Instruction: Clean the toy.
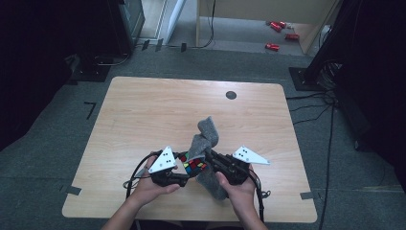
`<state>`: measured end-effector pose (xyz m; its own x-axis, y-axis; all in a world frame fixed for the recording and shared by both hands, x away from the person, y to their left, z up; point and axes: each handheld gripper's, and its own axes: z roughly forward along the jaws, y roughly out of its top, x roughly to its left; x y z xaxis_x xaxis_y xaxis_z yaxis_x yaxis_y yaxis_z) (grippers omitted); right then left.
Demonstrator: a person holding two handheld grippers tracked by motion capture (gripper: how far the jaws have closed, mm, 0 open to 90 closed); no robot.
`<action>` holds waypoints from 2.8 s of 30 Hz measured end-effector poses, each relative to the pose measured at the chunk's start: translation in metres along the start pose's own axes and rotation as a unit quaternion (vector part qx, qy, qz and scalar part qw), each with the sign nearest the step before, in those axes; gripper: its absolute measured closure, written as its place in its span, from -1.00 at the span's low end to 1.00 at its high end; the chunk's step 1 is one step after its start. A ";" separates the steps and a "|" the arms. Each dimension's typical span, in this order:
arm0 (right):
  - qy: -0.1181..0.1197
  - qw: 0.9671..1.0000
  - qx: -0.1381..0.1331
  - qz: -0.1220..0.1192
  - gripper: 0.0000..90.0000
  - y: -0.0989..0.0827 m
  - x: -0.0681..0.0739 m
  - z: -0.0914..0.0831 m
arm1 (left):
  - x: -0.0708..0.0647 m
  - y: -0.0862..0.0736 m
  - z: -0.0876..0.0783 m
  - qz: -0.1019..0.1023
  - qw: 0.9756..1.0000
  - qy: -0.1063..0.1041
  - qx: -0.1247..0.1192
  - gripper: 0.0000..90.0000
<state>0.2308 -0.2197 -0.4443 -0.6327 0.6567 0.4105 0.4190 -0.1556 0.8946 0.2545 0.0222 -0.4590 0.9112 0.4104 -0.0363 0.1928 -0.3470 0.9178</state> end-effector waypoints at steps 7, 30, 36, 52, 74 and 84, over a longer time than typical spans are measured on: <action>-0.007 1.000 0.000 -0.001 0.75 0.000 -0.001 0.001 | -0.002 0.001 0.000 0.007 1.000 0.006 -0.001 -0.23; -0.081 0.943 0.116 -0.302 0.77 -0.028 0.045 0.028 | -0.016 0.001 0.028 0.033 0.985 0.078 0.152 -0.23; -0.024 0.948 0.138 -0.286 0.77 -0.025 0.043 0.029 | -0.011 0.001 0.024 0.019 0.987 0.065 0.143 -0.23; -0.085 0.975 0.098 -0.179 0.74 -0.006 -0.001 0.009 | 0.001 0.003 0.009 -0.021 0.996 0.040 0.077 -0.23; -0.051 0.993 0.067 -0.086 0.78 -0.014 -0.021 0.007 | 0.003 0.008 -0.005 -0.011 1.000 0.009 0.003 -0.23; -0.020 0.995 0.023 -0.098 0.78 0.001 -0.003 -0.001 | -0.008 0.007 0.003 0.021 0.999 0.008 0.026 -0.23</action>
<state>0.2328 -0.2228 -0.4447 -0.6791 0.6998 0.2217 0.3212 0.0118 0.9469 0.2495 0.0134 -0.4536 0.9131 0.4076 0.0082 0.1739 -0.4076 0.8964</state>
